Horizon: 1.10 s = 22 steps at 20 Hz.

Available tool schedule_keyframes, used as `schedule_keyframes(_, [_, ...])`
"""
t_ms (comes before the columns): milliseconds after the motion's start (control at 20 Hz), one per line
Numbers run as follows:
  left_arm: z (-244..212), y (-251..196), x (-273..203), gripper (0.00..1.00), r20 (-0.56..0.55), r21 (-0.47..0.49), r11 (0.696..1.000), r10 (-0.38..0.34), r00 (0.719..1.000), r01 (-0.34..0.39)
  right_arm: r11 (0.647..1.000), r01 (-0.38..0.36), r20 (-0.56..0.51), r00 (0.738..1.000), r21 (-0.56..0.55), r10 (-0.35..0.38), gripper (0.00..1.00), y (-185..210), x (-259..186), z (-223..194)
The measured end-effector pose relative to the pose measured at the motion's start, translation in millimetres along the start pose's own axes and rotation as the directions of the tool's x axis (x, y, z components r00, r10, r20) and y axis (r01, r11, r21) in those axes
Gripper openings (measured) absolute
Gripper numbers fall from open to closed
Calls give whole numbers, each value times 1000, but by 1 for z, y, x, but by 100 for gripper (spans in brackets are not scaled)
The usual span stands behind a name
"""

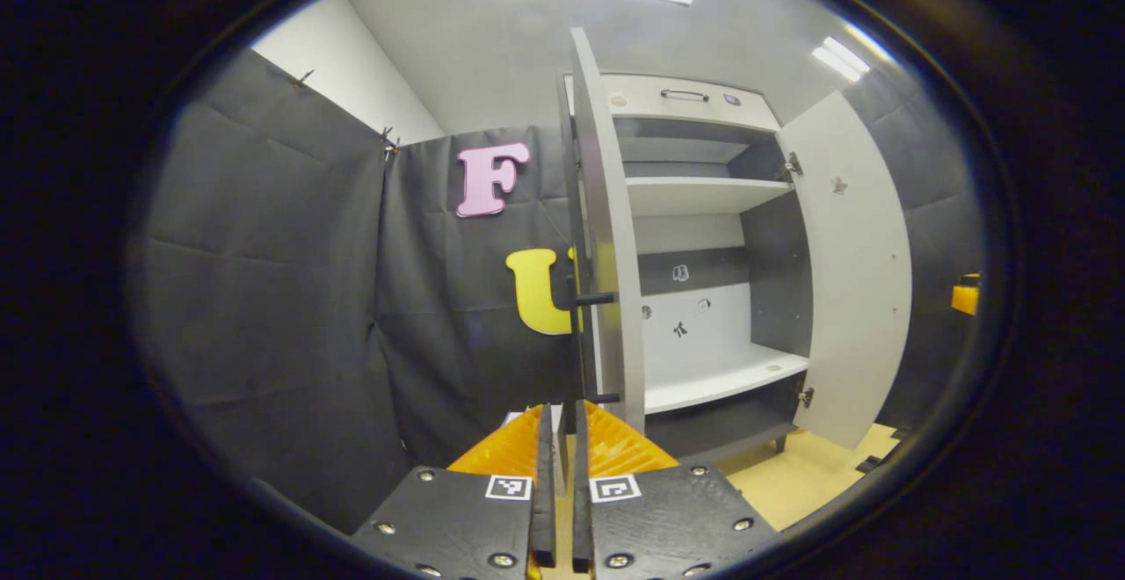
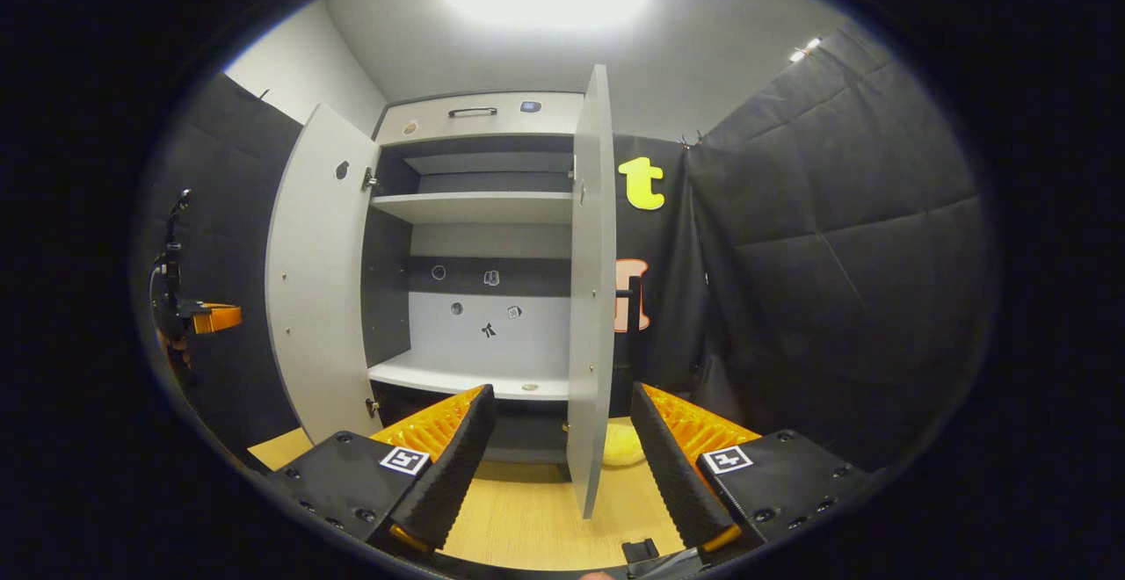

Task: Open the right door of the double-door shoe cabinet with the right hand, and open the left door with the left hand.

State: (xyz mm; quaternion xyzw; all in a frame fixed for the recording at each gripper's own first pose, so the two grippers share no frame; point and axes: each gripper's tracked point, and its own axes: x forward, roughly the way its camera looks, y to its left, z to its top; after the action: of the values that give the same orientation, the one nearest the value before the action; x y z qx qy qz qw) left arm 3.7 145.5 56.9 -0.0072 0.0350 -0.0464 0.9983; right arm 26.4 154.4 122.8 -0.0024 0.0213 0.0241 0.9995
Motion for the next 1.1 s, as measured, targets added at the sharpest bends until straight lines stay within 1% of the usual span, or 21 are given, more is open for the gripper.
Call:
schedule_keyframes(50, [4,-2,-12,8,12,2,1000,8,1000,-8,1000,1,11,1000,-11,-1,94,-1,-1,2])
schedule_keyframes(100, [6,-4,-23,9,22,4,1000,11,1000,-11,1000,-1,17,1000,-19,1,98,-2,-3,2])
schedule_keyframes(150, [8,-7,-34,10,27,5,1000,18,999,-18,1000,-4,25,1000,-20,5,98,-2,-3,4])
schedule_keyframes(200, [6,-11,-45,15,24,5,1000,23,999,-23,1000,-5,27,1000,-17,6,97,-3,-3,4])
schedule_keyframes(250, [4,-16,-54,27,17,4,1000,24,1000,-24,1000,-9,23,1000,-12,9,97,-4,-5,2])
schedule_keyframes(350, [4,-24,-67,28,24,0,1000,28,999,-28,1000,-11,31,999,-16,12,95,-10,-10,1])
schedule_keyframes(400, [0,-24,-74,28,20,-4,999,47,999,-47,1000,-6,33,999,-20,6,95,-17,-14,-2])
schedule_keyframes(450, [-4,-24,-81,29,13,-14,998,64,998,-64,1000,-9,34,999,-22,10,98,-21,-17,-3])
schedule_keyframes(500, [-8,-29,-87,28,13,-26,998,64,998,-64,1000,-12,37,999,-21,12,97,-23,-19,-3])
schedule_keyframes(550, [-13,-33,-93,37,11,-38,997,65,998,-64,1000,-9,41,999,-20,10,95,-26,-20,-3])
schedule_keyframes(600, [-20,-34,-97,47,4,-47,997,67,998,-66,1000,-8,45,999,-18,9,97,-29,-20,-2])
schedule_keyframes(700, [-31,-37,-105,66,-9,-61,996,71,997,-71,1000,-16,46,999,-12,17,97,-30,-20,-4])
schedule_keyframes(750, [-34,-37,-109,76,-8,-64,995,80,997,-80,1000,-20,47,999,-12,21,97,-30,-20,-5])
schedule_keyframes(800, [-35,-32,-115,85,-4,-59,993,99,995,-99,1000,-21,50,999,-15,22,95,-31,-20,-5])
schedule_keyframes(850, [-35,-28,-116,95,5,-50,992,119,993,-119,1000,-19,54,998,-17,19,95,-33,-20,-5])
schedule_keyframes(950, [-34,-23,-118,95,20,-42,987,155,988,-154,1000,-15,58,998,-12,16,95,-35,-22,-7])
schedule_keyframes(1000, [-32,-22,-119,95,26,-44,985,166,986,-165,1000,-16,57,998,-9,16,97,-36,-23,-8])
schedule_keyframes(1100, [-29,-20,-124,95,38,-54,982,185,982,-182,1000,-11,59,998,-6,11,97,-40,-24,-9])
